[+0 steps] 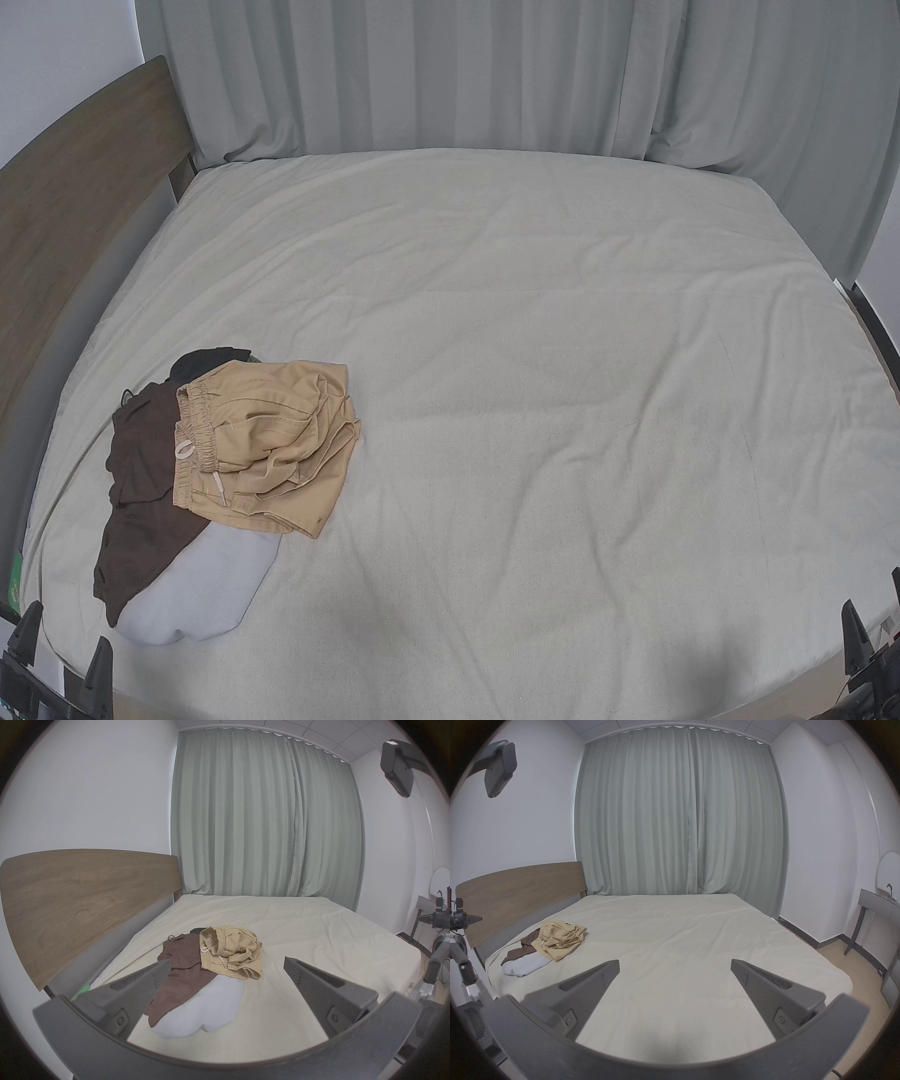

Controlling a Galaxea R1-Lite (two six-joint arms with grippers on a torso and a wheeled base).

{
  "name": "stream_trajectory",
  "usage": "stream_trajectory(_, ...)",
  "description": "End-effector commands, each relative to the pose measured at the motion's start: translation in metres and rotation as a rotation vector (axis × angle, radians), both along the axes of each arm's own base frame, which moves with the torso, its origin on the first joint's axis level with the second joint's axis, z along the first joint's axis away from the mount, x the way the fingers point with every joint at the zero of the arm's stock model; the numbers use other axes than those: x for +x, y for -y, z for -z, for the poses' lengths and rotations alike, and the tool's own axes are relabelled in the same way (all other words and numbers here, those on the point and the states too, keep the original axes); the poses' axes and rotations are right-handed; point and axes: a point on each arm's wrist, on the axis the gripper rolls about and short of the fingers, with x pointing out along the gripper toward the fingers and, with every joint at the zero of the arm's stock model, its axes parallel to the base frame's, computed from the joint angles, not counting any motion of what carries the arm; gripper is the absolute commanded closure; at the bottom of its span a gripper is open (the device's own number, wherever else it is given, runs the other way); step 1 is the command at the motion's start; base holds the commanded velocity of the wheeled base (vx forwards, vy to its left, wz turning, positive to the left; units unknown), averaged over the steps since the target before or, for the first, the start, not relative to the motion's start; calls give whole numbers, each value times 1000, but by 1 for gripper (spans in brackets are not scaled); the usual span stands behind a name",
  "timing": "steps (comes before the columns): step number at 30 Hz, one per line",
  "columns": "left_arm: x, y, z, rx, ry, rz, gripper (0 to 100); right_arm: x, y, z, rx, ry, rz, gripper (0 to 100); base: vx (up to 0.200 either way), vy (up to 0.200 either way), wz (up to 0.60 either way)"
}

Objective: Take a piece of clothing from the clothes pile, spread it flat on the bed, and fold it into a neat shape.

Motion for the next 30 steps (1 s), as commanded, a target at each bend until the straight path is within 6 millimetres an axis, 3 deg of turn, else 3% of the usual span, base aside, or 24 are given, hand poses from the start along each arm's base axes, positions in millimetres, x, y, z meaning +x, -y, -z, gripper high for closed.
stream_trajectory(1,0,0,5,2,-1,0,0,1,0,5,-1,-14,0,0,0,0,0)
stream_trajectory(22,0,0,5,9,3,0,0,1,0,5,-1,-14,0,0,0,0,0)
stream_trajectory(24,-4,0,-11,2,75,0,0,1,0,5,0,-14,0,0,0,0,0)
stream_trajectory(26,-12,0,-53,3,176,-8,0,1,0,5,-1,-14,0,0,0,0,0)
stream_trajectory(27,-12,0,-64,3,187,-8,0,1,0,5,-1,-14,2,0,0,0,0)
stream_trajectory(30,-5,0,-78,0,150,23,0,1,0,5,0,-14,0,0,0,0,0)
